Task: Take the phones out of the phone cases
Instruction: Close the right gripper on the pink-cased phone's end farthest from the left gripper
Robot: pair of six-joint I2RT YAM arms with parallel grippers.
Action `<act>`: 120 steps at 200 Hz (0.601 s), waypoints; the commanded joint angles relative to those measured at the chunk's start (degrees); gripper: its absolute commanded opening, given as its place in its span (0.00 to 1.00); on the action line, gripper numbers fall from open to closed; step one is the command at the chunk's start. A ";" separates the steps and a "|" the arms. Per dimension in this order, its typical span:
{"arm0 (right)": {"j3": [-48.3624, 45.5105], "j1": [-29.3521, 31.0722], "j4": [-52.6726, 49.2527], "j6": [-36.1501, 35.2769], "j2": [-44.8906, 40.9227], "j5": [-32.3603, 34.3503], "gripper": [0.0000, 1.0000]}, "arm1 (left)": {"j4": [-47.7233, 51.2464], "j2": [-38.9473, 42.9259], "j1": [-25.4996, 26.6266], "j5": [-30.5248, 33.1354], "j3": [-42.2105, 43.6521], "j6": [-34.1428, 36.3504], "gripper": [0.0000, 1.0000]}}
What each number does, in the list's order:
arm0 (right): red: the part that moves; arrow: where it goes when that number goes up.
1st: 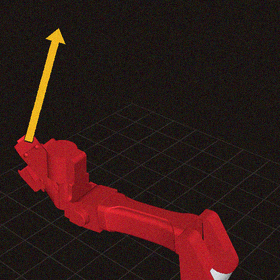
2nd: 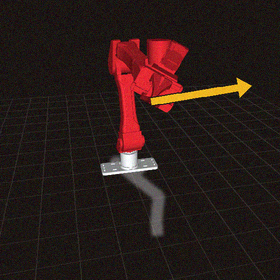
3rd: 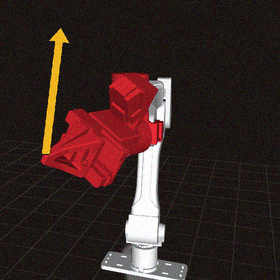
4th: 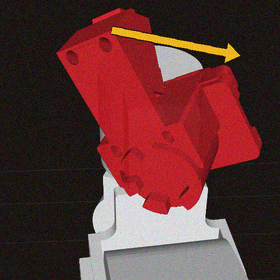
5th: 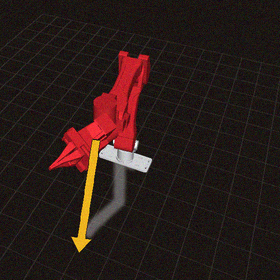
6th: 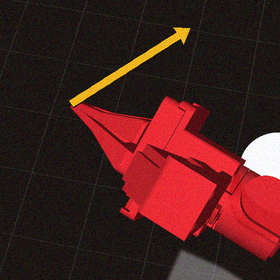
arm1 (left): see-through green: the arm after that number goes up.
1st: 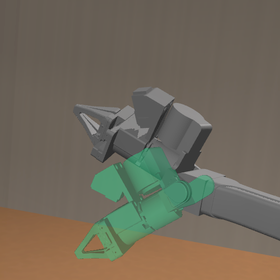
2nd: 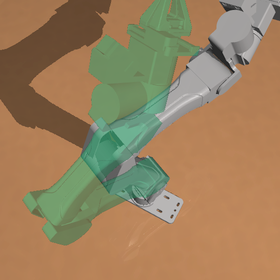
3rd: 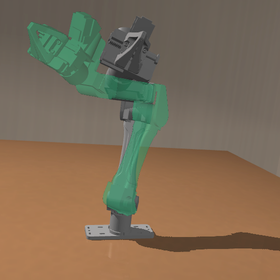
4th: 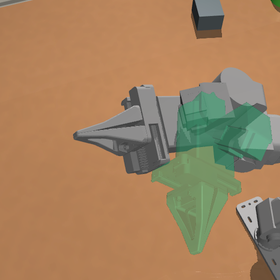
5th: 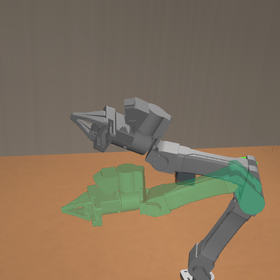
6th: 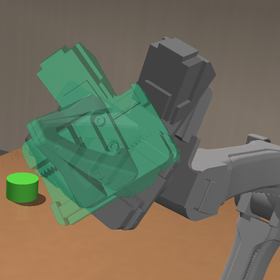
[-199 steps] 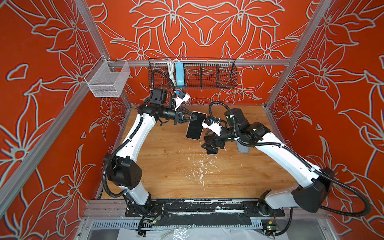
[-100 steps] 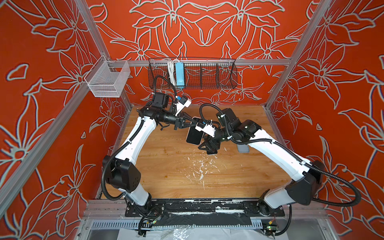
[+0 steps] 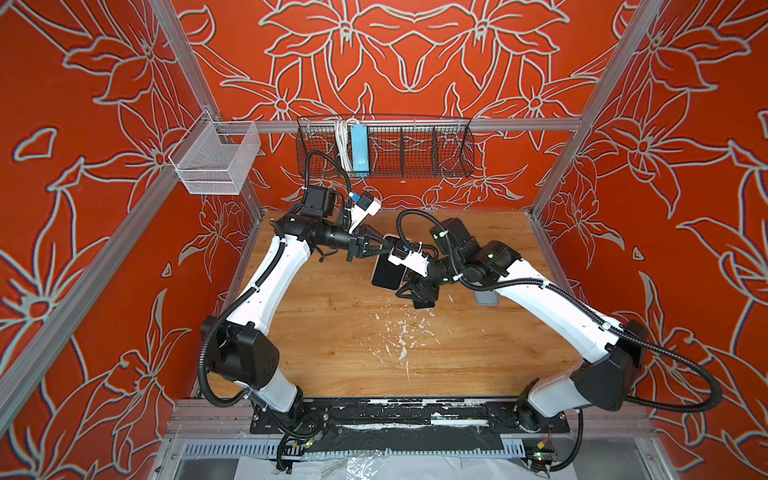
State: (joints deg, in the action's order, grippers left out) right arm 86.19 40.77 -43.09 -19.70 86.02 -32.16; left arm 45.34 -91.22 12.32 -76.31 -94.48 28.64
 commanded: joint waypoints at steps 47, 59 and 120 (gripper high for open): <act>-0.63 1.40 0.62 -0.61 0.48 -0.95 0.38 | -1.00 3.36 0.79 -5.51 0.26 0.23 0.00; -0.74 1.69 0.46 -0.60 0.60 -1.06 0.36 | -1.13 3.42 0.80 -5.48 0.26 0.10 0.00; -2.17 3.56 1.94 0.61 0.51 -2.38 0.28 | -2.78 3.18 0.87 -6.30 0.34 -1.28 0.00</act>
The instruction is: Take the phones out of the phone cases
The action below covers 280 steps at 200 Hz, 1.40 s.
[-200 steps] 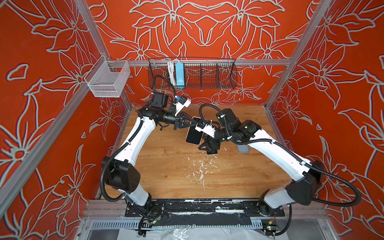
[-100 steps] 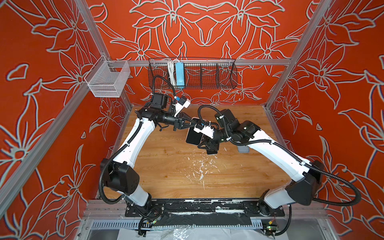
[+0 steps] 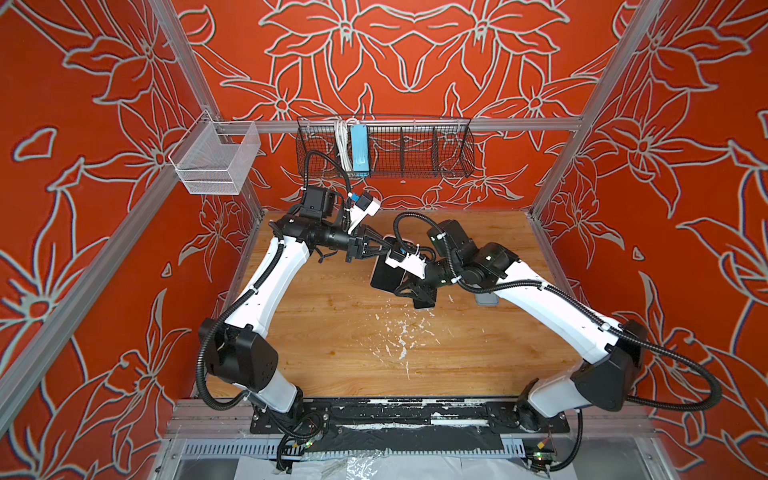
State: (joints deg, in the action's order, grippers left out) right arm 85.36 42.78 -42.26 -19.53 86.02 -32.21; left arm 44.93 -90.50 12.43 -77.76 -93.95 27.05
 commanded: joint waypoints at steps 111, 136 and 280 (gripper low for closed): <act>-6.08 3.90 10.44 3.68 -2.91 -0.58 0.15 | -16.66 3.94 1.02 -7.13 5.64 -10.57 0.00; -7.13 3.84 11.82 5.16 -3.46 -0.92 0.23 | -19.02 4.94 1.00 -7.26 6.85 -12.20 0.00; -10.19 -0.59 21.11 12.50 -7.00 -13.52 0.29 | -18.86 7.08 1.11 -8.83 8.91 -12.19 0.00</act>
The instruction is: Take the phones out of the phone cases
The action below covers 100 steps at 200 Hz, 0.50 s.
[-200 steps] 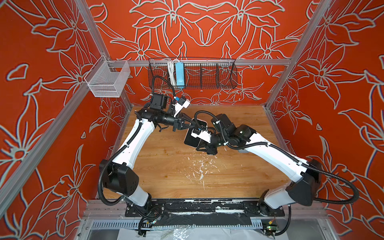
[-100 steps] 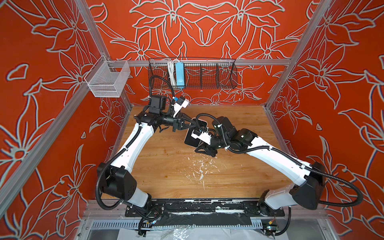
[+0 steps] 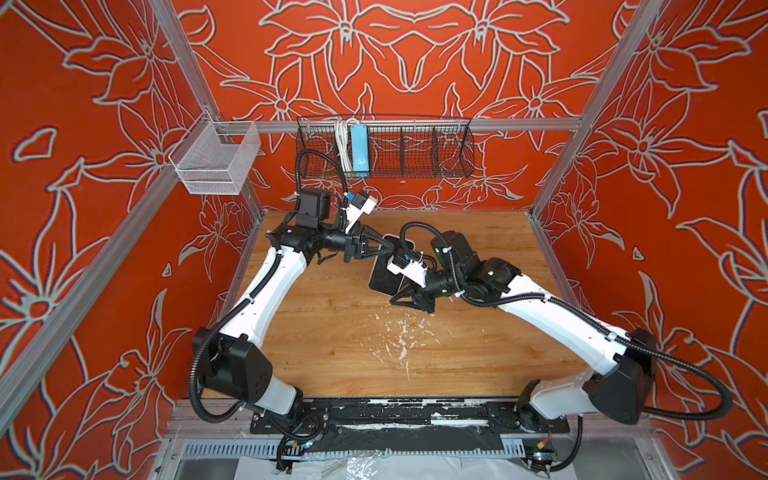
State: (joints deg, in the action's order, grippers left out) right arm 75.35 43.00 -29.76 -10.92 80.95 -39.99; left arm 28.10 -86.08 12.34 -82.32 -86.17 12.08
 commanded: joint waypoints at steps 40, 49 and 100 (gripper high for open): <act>-0.71 -1.10 10.29 4.95 -2.02 -6.76 0.25 | -2.78 3.37 1.28 -4.24 1.82 2.30 0.00; -0.78 -1.08 10.39 5.11 -2.02 -6.94 0.23 | -2.95 3.33 1.28 -4.22 1.80 2.18 0.00; -0.74 -0.74 9.30 4.86 -2.36 -7.03 0.09 | -11.06 2.10 1.28 -3.72 2.39 -5.36 0.00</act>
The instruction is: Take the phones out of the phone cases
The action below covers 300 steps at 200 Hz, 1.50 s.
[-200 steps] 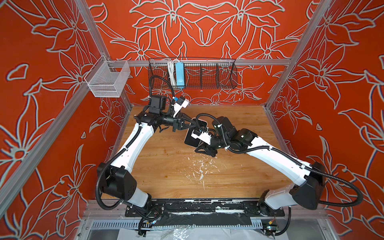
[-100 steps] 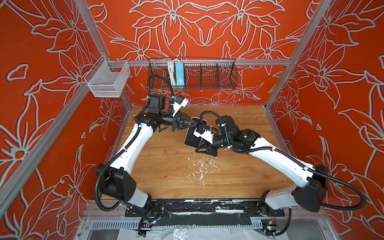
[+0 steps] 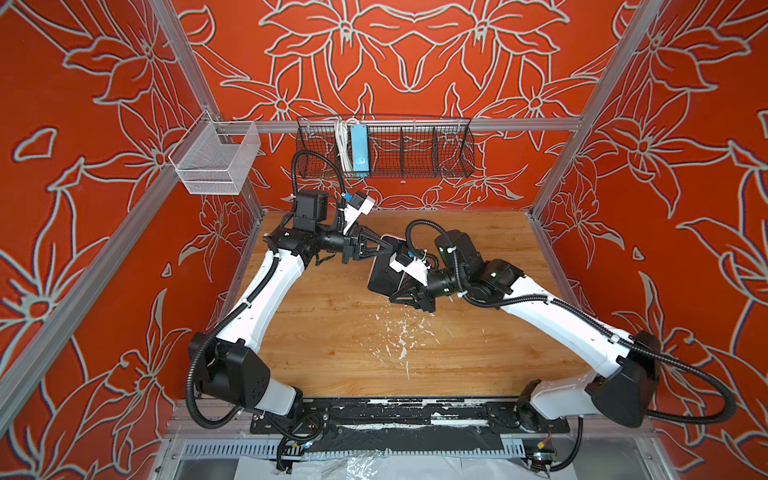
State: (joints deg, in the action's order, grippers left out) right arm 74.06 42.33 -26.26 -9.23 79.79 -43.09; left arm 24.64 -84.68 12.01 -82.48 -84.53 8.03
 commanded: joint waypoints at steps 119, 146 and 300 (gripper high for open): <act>6.00 9.47 1.48 -4.33 1.63 6.37 0.01 | -19.09 -3.53 4.20 -3.07 1.68 -11.17 0.00; 6.69 10.56 1.17 -5.89 2.28 8.54 0.01 | -19.54 -5.11 4.94 -3.53 1.30 -12.23 0.00; -2.26 7.69 7.14 -1.46 -4.88 10.43 0.29 | -38.13 -3.35 6.25 -5.23 4.20 -27.79 0.00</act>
State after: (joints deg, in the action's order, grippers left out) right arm 73.01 51.22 -27.20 -11.66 78.17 -28.23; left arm -7.99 -89.58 17.17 -89.10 -80.49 -17.02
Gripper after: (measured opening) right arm 0.241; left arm 0.100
